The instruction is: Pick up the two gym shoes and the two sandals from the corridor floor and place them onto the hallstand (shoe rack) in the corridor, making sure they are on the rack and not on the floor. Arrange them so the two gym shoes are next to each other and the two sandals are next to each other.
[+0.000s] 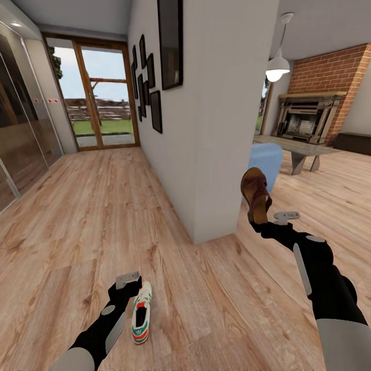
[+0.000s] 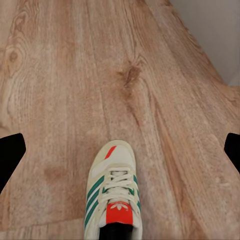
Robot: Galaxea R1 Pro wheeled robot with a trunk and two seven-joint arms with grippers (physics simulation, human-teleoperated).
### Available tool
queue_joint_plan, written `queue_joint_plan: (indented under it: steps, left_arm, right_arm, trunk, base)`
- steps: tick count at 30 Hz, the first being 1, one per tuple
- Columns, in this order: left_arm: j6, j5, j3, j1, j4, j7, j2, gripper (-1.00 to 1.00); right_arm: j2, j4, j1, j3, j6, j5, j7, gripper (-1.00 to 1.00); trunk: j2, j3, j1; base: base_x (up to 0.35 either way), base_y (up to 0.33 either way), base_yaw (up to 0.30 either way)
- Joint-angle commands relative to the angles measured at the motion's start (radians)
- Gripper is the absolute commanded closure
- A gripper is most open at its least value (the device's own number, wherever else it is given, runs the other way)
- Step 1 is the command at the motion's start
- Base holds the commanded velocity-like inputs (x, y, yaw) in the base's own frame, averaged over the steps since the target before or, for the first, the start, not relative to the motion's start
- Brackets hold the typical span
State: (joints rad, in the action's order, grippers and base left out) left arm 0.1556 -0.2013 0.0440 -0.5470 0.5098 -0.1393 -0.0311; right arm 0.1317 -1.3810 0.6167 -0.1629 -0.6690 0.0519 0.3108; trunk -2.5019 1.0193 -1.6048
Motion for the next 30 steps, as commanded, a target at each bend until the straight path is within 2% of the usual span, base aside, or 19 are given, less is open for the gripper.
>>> queue_joint_plan:
  steps: [1, 19, 21, 25, 30]
  left_arm:
    - [0.004, -0.008, 0.005, -0.001, -0.001, -0.005, 0.0, -1.0]
    - [0.017, -0.005, 0.006, -0.001, 0.001, -0.005, 0.0, -1.0]
    - [0.034, 0.003, 0.006, -0.001, 0.0, -0.005, 0.0, -1.0]
    - [0.072, 0.042, 0.007, -0.001, 0.0, -0.005, -0.001, -1.0]
    - [0.089, 0.086, 0.007, -0.001, -0.001, -0.005, -0.004, -1.0]
  right_arm:
    - [0.0, -0.001, 0.0, -0.001, -0.006, 0.002, 0.004, 1.0]
    - [0.0, -0.001, 0.0, -0.001, -0.006, 0.002, 0.004, 1.0]
    - [0.0, -0.001, 0.0, -0.001, -0.006, 0.002, 0.004, 1.0]
    - [0.0, -0.001, 0.001, -0.001, -0.006, 0.002, 0.004, 1.0]
    - [0.0, -0.001, 0.0, -0.001, -0.006, 0.002, 0.004, 1.0]
  trunk:
    - [0.0, 0.003, 0.0]
    - [-0.004, 0.098, -0.007]
    - [-0.005, 0.109, -0.008]
    - [-0.006, 0.131, -0.01]
    - [-0.007, 0.159, -0.012]
  base:
    - [0.0, 0.0, 0.0]
    - [0.0, 0.0, 0.0]
    - [0.0, 0.0, 0.0]
    - [0.0, 0.0, 0.0]
    - [0.0, 0.0, 0.0]
